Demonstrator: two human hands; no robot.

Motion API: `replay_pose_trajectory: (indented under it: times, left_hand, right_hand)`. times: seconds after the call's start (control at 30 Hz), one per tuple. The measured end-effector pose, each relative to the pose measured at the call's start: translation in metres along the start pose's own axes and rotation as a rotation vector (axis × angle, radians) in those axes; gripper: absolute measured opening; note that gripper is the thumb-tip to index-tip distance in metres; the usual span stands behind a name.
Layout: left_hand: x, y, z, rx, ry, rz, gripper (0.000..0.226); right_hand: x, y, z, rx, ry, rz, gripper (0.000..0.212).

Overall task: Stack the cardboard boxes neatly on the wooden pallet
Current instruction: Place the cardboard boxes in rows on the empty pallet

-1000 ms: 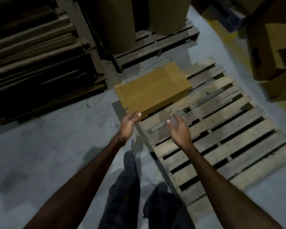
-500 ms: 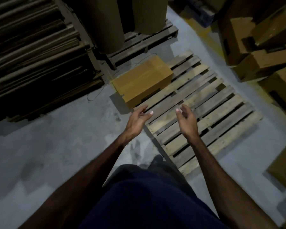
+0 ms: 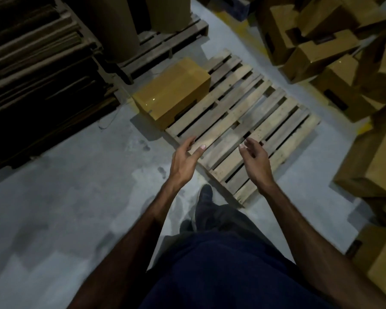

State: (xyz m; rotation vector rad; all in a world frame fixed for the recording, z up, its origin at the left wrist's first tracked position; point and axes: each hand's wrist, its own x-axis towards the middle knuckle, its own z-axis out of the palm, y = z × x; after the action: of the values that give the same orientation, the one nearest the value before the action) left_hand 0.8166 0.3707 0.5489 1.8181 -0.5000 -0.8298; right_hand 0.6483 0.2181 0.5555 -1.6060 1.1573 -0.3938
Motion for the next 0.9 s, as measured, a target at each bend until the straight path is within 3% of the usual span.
replay_pose_trajectory:
  times: [0.2, 0.43, 0.9]
  left_hand:
    - [-0.051, 0.006, 0.043, 0.01, -0.089, 0.018, 0.059]
    - [-0.078, 0.036, 0.121, 0.118, -0.198, 0.127, 0.076]
    - [-0.155, 0.093, 0.48, 0.213, -0.567, 0.229, 0.082]
  right_hand:
    - [-0.053, 0.03, -0.045, -0.006, 0.075, 0.005, 0.057]
    - [-0.077, 0.074, -0.131, 0.054, 0.192, 0.017, 0.059]
    - [-0.164, 0.235, -0.44, 0.155, 0.555, 0.193, 0.058]
